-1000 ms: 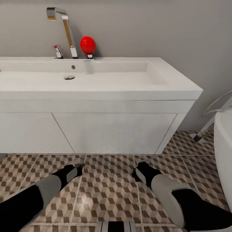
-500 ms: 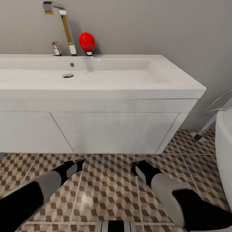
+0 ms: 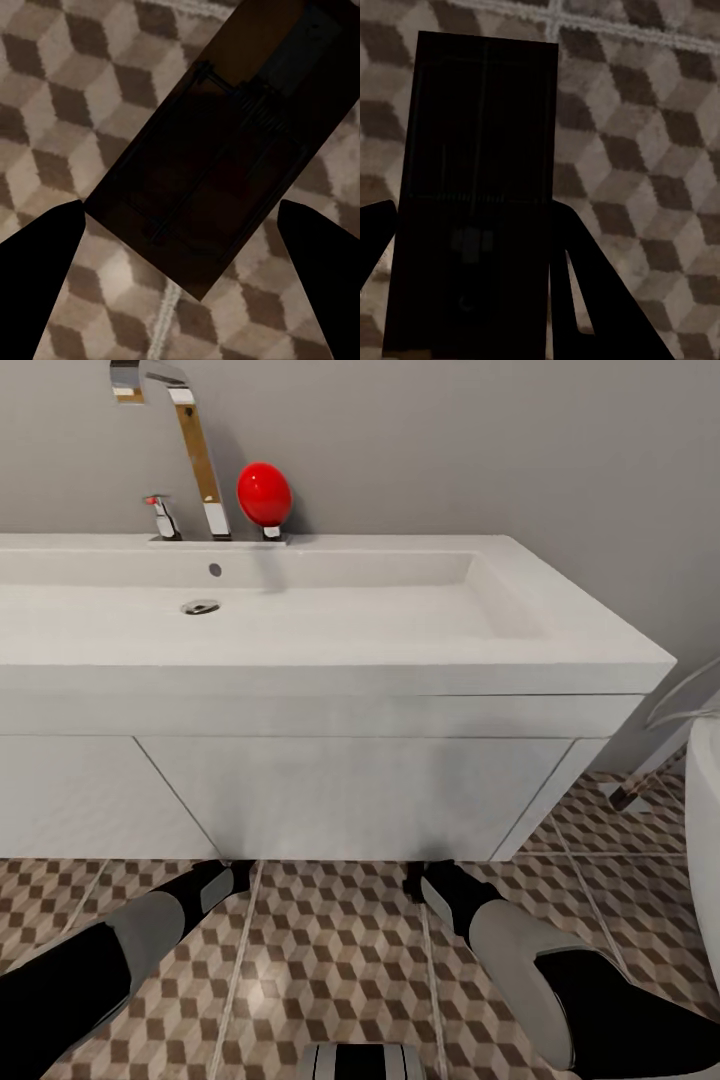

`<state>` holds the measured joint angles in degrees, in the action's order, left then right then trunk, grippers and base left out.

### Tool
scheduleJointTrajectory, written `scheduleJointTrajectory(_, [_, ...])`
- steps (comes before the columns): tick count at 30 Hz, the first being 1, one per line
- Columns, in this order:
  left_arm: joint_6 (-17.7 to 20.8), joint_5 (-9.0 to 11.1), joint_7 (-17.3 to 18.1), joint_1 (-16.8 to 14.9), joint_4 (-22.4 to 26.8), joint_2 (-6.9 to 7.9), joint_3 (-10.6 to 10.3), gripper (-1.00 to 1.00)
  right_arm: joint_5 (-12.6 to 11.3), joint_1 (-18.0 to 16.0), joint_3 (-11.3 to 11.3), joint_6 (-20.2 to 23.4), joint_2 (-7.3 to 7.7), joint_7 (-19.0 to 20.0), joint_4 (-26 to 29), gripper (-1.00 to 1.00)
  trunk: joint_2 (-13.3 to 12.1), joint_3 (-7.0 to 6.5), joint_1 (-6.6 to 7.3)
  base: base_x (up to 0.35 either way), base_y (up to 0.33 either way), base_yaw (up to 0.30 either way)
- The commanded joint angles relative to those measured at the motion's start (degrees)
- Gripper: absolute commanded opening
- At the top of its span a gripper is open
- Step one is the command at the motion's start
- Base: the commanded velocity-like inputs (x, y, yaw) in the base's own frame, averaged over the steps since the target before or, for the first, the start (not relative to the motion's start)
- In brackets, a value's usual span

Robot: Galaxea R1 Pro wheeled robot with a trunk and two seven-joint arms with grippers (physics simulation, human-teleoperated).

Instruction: Take the four mousetraps from the cabinet in the bathroom and place them on the bathroom floor. Make sure all four end up on the same floor surface, and ensure that at least two of them are either under or directly next to the same bathroom sink.

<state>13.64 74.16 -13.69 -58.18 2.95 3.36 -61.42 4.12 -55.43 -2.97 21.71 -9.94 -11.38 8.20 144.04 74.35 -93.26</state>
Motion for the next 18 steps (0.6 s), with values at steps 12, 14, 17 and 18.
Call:
scheduleJointTrajectory(12, [0.25,0.38,-0.54,-0.01,0.56,-0.24,-0.46,-1.0,0.44,0.08,-1.03,0.11,-0.06,3.95,0.22,-1.0,0.02,0.04,0.01,0.0,0.0,0.0])
scheduleJointTrajectory(14, [0.28,0.4,-0.54,-0.01,0.57,-0.18,-0.46,-1.0,0.45,0.06,-1.11,0.22,-0.06,4.51,0.17,-1.0,0.02,0.04,0.01,0.0,0.0,0.0])
scheduleJointTrajectory(17, [0.33,0.44,-0.54,-0.01,0.53,-0.09,-0.46,-1.0,0.54,0.06,-1.22,0.25,-0.06,4.67,0.15,-1.0,0.02,0.04,0.01,0.0,0.0,0.0])
scheduleJointTrajectory(18, [0.33,0.45,-0.54,-0.01,0.51,-0.06,-0.46,-1.0,0.55,0.06,-1.26,0.25,-0.06,4.68,0.15,-1.0,0.02,0.04,0.01,0.0,0.0,0.0])
